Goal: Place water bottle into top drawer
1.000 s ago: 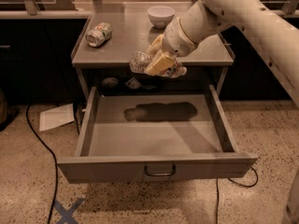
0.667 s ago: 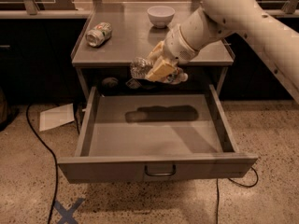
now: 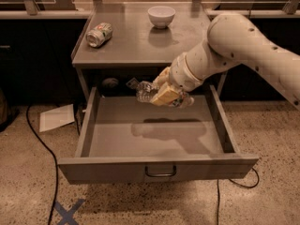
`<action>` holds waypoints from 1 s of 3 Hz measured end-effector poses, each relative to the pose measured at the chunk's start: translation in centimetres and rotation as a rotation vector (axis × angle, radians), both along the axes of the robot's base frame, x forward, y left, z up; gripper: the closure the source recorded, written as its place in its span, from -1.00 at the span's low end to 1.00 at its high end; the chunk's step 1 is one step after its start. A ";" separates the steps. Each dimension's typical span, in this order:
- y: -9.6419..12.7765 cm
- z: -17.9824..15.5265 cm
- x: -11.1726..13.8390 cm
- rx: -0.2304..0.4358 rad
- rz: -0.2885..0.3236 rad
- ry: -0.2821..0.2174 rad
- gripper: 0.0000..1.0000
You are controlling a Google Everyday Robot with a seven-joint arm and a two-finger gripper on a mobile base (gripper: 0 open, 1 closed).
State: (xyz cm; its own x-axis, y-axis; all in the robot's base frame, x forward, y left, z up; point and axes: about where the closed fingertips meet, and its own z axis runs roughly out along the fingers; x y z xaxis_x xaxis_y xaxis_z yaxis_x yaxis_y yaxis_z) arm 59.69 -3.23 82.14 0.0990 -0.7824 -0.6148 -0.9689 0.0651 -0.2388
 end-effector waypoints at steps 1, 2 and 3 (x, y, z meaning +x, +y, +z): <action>-0.7 -3.8 -0.3 0.011 -0.031 0.032 1.00; -1.2 -7.8 0.2 0.016 -0.046 0.072 1.00; -1.9 -12.0 0.2 0.036 -0.054 0.110 1.00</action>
Offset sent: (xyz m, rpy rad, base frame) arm 0.0084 -0.0225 -0.1259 0.0240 0.1172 -0.0707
